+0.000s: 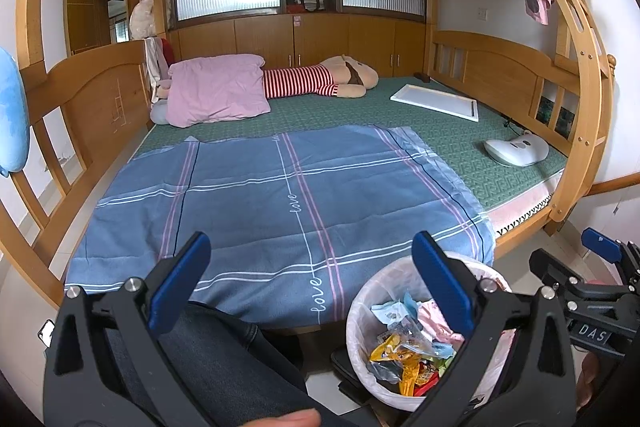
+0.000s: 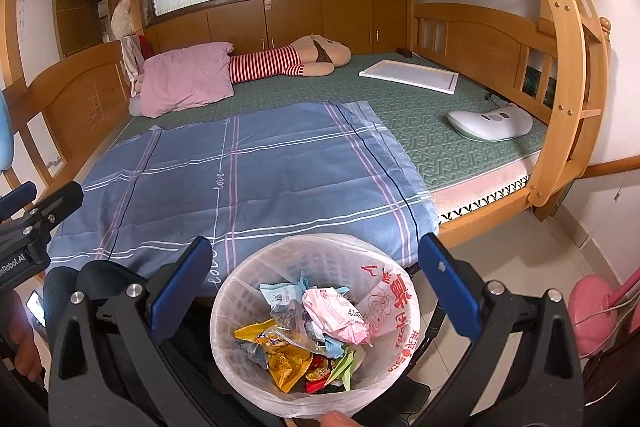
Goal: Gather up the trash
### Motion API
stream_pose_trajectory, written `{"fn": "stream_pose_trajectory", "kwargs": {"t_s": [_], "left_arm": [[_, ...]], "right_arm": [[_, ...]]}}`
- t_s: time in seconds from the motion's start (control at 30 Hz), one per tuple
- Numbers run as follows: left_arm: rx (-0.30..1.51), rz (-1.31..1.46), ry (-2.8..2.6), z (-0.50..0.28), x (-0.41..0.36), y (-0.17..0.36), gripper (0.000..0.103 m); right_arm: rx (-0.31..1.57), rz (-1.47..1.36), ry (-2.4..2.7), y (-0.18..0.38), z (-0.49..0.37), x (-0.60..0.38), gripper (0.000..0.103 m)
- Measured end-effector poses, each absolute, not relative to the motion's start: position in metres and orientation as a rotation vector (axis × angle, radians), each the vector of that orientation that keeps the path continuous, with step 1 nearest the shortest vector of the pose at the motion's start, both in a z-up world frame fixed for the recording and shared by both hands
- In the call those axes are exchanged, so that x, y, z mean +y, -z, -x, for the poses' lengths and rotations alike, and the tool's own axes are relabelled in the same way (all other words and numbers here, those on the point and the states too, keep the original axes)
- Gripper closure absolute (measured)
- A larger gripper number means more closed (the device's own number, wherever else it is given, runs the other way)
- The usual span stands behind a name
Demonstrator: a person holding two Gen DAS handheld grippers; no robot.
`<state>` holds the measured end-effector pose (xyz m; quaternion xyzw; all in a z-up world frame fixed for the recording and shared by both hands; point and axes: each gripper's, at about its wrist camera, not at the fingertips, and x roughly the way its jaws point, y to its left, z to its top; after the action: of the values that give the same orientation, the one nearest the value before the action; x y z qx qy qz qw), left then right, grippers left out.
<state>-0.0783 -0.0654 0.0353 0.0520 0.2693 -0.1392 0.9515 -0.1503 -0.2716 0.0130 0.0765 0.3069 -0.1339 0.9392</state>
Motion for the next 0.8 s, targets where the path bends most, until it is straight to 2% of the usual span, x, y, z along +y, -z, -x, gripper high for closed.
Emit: {"fn": "stream_pose_trajectory", "kwargs": {"t_s": [0.8], "left_arm": [[0.551,-0.109,0.290,0.0773,-0.0646,-0.0372,0.003]], "right_arm": [[0.628,-0.160,0.273,-0.0123,0.1503,-0.2714,0.003]]}}
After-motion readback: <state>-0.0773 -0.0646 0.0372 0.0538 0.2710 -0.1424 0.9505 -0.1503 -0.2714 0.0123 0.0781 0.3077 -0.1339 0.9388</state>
